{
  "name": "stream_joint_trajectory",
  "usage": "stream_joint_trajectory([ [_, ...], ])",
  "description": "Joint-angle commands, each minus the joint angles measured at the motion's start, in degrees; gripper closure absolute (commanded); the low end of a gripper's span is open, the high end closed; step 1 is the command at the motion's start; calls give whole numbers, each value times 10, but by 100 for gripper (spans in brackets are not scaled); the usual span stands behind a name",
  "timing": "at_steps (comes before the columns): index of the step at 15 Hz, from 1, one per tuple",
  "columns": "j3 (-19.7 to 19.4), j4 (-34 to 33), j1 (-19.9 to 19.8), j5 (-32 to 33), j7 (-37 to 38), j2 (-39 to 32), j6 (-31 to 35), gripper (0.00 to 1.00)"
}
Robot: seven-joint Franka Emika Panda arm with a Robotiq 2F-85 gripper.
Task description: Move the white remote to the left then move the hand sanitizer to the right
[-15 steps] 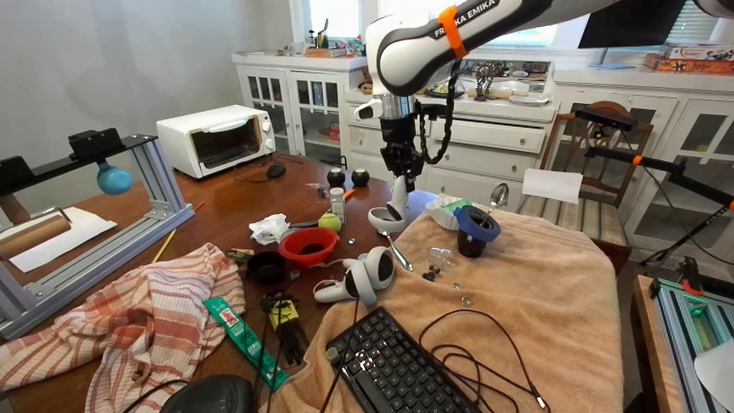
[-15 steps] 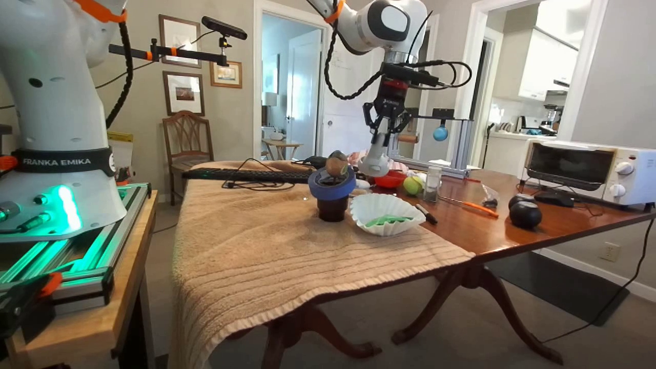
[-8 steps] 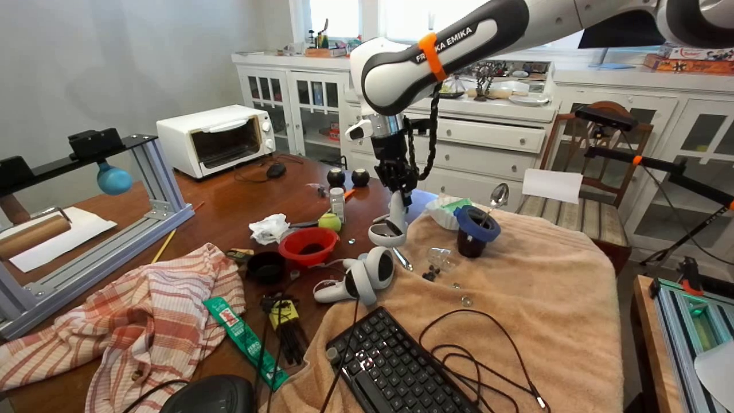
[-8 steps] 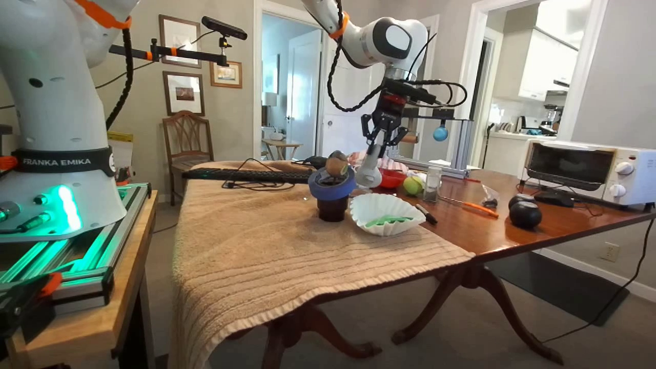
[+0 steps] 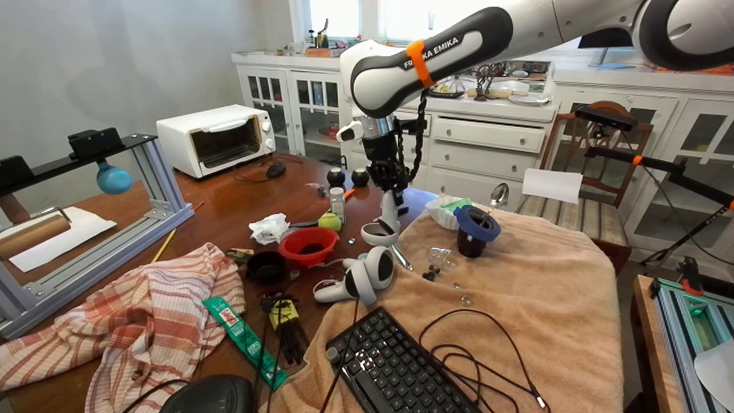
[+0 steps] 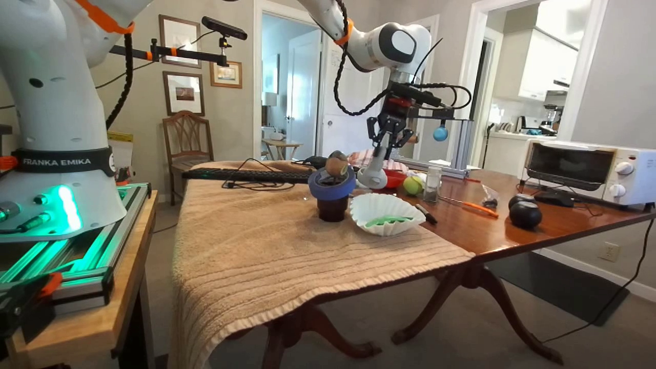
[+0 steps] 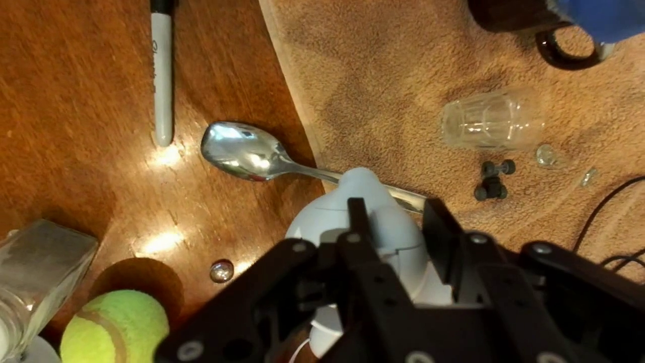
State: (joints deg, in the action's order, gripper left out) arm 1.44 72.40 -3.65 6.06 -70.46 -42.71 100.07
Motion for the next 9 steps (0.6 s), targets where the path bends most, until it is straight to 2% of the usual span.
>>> stream_joint_trajectory([
  [1,4,-59,6,16,2,-37,-45,92],
  [9,3,-104,13,23,16,-71,-49,92],
])
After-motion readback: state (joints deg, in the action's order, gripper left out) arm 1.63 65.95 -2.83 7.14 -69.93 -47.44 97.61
